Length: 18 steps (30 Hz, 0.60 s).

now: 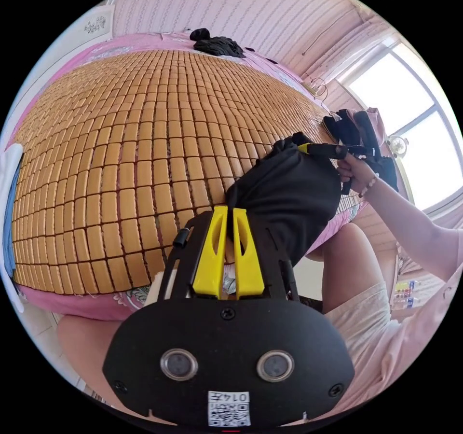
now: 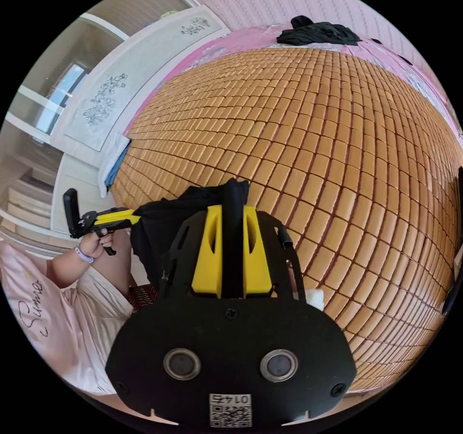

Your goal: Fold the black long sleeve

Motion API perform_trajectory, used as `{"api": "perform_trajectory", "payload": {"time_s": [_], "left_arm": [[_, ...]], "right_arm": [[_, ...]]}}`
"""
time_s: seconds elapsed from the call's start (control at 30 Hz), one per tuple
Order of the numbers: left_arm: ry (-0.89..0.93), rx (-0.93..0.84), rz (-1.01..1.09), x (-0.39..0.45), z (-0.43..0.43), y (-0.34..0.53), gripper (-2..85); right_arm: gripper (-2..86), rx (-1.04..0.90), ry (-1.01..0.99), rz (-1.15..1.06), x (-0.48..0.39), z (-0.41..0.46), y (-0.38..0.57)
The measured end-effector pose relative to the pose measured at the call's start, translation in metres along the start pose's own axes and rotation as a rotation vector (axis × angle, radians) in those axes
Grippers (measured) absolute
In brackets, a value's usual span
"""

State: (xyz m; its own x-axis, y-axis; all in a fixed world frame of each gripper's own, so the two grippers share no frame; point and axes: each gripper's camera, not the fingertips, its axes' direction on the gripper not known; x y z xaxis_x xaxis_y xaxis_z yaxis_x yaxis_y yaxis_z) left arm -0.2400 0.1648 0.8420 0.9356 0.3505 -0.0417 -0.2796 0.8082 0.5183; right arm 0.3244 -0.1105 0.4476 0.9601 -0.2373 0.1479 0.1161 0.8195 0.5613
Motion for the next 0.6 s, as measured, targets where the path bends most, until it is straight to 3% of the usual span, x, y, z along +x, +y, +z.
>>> {"api": "perform_trajectory", "payload": {"time_s": [0.33, 0.6], "left_arm": [[0.083, 0.199, 0.182, 0.022, -0.074, 0.062, -1.0], [-0.006, 0.454, 0.106, 0.011, -0.169, 0.124, -1.0]], "right_arm": [[1.8, 0.317, -0.117, -0.141, -0.055, -0.109, 0.087], [1.5, 0.365, -0.207, -0.431, -0.164, -0.142, 0.032]]}}
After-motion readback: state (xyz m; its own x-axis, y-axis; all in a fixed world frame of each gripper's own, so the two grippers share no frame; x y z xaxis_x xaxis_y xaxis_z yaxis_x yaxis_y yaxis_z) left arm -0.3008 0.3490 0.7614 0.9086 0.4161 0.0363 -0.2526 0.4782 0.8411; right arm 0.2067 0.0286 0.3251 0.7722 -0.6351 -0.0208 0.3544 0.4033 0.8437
